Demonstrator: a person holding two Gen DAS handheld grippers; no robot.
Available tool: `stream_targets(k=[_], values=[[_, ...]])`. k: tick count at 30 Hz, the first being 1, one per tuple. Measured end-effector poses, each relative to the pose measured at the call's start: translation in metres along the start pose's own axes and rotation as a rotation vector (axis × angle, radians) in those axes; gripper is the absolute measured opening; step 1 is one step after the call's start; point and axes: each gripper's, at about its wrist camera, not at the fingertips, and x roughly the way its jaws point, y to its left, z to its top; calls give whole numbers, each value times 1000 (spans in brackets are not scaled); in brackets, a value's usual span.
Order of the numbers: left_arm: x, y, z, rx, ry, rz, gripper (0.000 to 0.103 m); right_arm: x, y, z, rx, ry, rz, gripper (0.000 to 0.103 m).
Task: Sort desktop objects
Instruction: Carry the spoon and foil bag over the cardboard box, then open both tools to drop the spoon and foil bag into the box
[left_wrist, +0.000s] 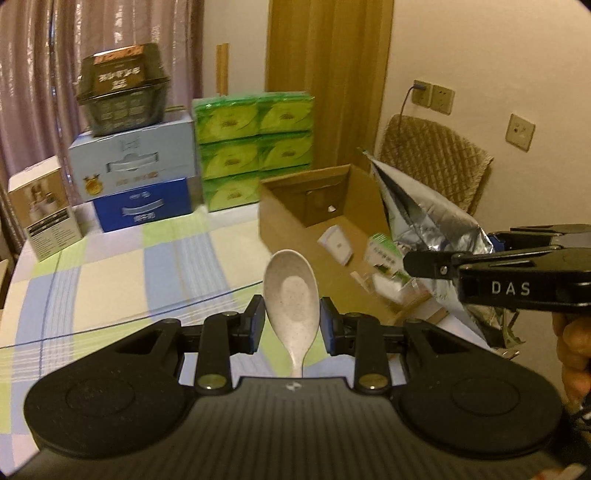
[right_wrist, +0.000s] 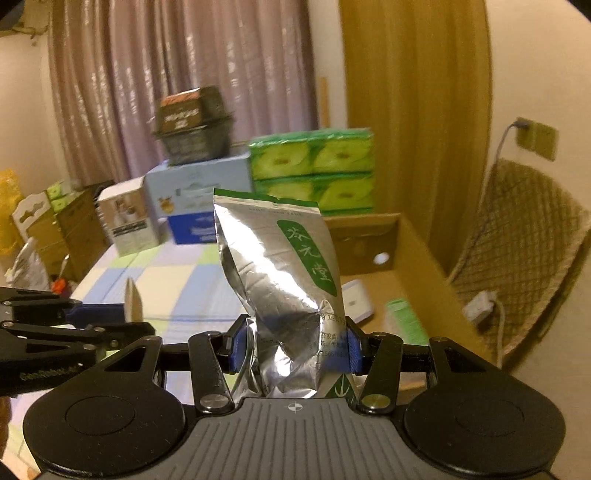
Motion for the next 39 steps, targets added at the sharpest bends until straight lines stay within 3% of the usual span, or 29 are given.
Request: stream_targets(k=[8,19,39], values=[[20,-34,42,3,-24,-69,26,-7,-52,15,24,0,-68,48],[73,-75,95,-22,-8,-148,26,14,-104,23,79,33,-87,48],[159,-78,105,-69,57,-164,26,77,-131,35,98,80,-77,48]])
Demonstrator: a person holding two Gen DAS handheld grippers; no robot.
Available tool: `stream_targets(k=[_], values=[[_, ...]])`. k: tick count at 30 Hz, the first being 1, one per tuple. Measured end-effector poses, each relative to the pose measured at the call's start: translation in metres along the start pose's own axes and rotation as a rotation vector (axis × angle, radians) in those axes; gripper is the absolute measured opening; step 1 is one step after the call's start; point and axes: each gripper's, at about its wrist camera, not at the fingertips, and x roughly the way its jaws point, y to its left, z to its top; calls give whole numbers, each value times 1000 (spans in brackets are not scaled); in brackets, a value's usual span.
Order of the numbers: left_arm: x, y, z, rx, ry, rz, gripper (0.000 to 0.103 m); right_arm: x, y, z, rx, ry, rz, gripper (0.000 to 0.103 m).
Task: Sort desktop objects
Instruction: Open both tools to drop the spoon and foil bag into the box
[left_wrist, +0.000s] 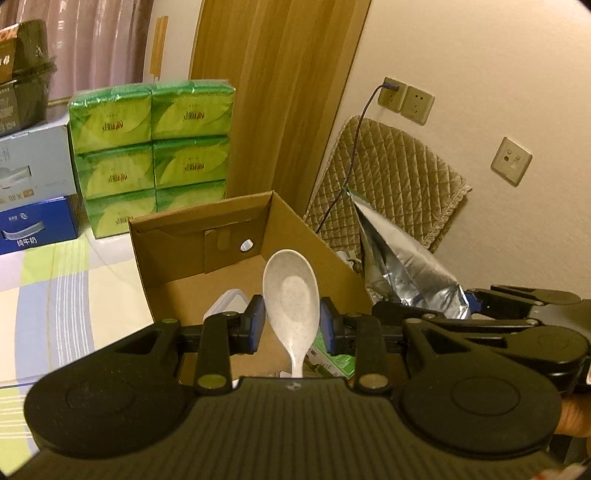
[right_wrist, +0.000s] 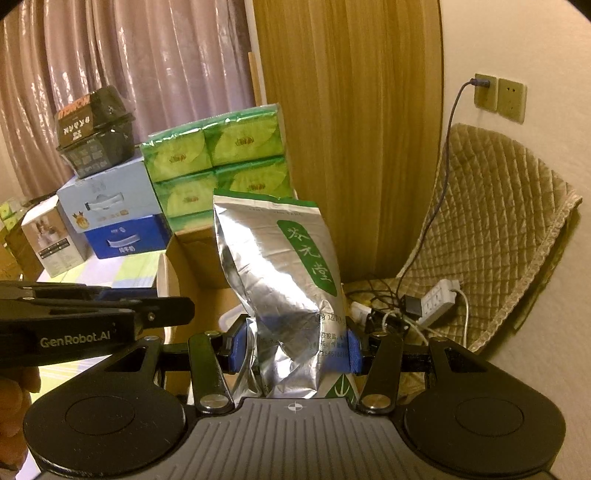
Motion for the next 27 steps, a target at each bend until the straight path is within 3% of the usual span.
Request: stream_targets(k=[4,7,15,20,21,24,27], values=[[12,7,-2,-21,21,4,27,7,-4,-4,7,11,-7,48],[16,14,-4,-34,22,26,35,10,-7,-7,11,21,-5,48],[6,35,-15,-40,15,65,40,18,-2,-10,6,39,6,48],[-10,38,-20,-22,-18,95,52,24,8,-5,9,40,37,48],[-14,39,-21,-17,-25,101,53,25,9,-3,13,38,52,49],[-23,41,-24,-23,-42,105,62,26,11,0,50,24,82,66],[-31,44,-29,-28,-45,107,71,19,15,2,47,-2,77,70]])
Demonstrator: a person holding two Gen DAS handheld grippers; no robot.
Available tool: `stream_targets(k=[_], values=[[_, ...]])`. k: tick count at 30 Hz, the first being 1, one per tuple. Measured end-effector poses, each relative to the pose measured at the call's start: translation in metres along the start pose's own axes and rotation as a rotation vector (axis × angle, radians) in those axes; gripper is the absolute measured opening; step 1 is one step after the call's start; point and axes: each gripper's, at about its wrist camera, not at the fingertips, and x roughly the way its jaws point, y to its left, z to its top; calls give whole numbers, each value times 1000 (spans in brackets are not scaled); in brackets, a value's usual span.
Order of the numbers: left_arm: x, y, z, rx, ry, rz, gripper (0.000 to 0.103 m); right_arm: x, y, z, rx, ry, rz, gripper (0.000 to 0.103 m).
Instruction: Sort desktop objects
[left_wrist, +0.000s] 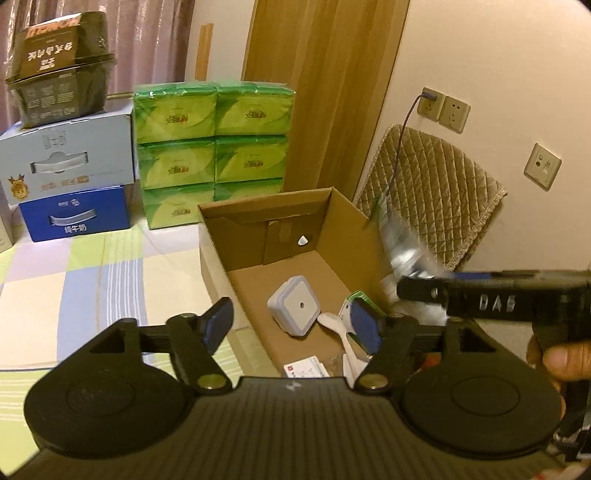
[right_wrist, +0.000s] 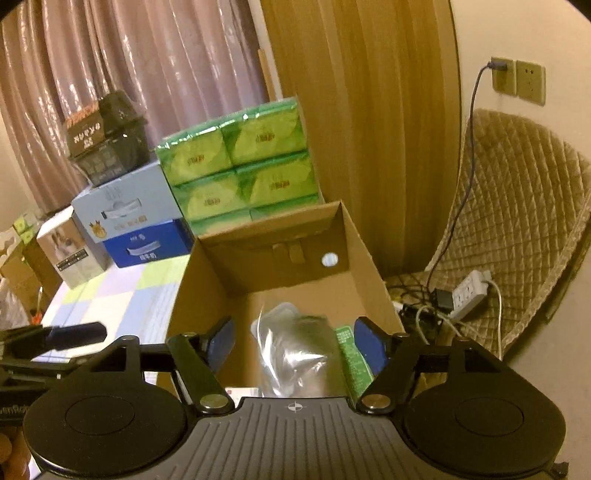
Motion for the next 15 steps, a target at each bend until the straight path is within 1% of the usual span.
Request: stream_targets(k=[1,2,6,8,10,11,12,15], values=[[-2,1,-1,-2,0,1,74,-2,1,0,-2,0,-4,71],[-6,3,-3,-5,-3,4,74,-5,2,0,-2,0,-9,73],[-18,8,-10,-21,-9,14,78,-20,5,-6,0,0,-19,85],[-26,9,-14,-29,-14,17,85,-31,6,-11,-3,-4,-29,90],[-36,7,-19,-31,-19,18,89,-41,7,-15,-3,-4,-41,97],[-41,6,-22,-31,-24,18,93,-47,7,-18,-3,-4,-48,98],[-48,4,-25,-32,-31,22,95,-53,7,-20,-3,-4,-54,101],[-65,1,-32,-32,-45,31,101,-69,8,-29,-9,8,-71,101]])
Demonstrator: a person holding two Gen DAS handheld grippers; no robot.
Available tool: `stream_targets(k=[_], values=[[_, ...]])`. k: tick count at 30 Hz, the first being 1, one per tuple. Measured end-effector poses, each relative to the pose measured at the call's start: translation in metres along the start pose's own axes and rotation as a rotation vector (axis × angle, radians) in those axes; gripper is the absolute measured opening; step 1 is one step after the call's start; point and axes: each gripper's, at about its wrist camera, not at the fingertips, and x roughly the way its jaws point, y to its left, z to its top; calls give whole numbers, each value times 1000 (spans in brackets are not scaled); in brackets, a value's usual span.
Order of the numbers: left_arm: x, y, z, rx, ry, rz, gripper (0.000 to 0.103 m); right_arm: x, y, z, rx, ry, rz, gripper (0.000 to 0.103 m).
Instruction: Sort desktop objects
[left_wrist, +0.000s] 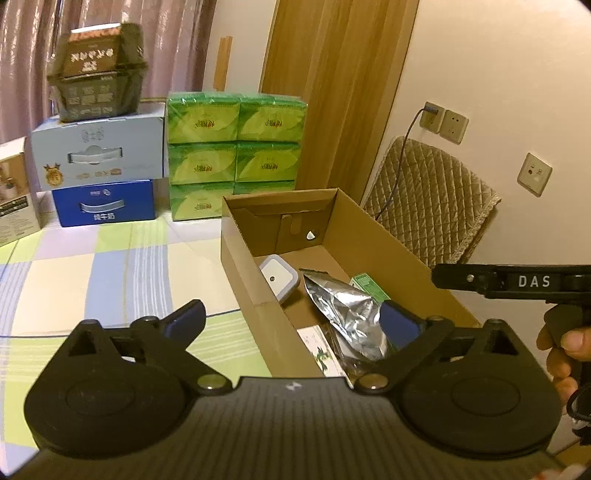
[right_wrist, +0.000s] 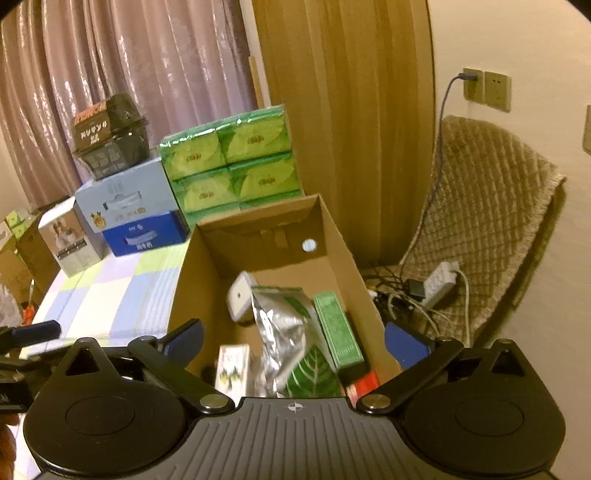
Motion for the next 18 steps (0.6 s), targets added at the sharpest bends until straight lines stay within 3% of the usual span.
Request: stream_targets(k=[9,18], values=[[-55,-9,-27,-58,0,53,102,-44,4,-49,-18,96,-42,101],[-98,-21,-63,-123,51,76,102,-95,15,-85,56,94,-39,101]])
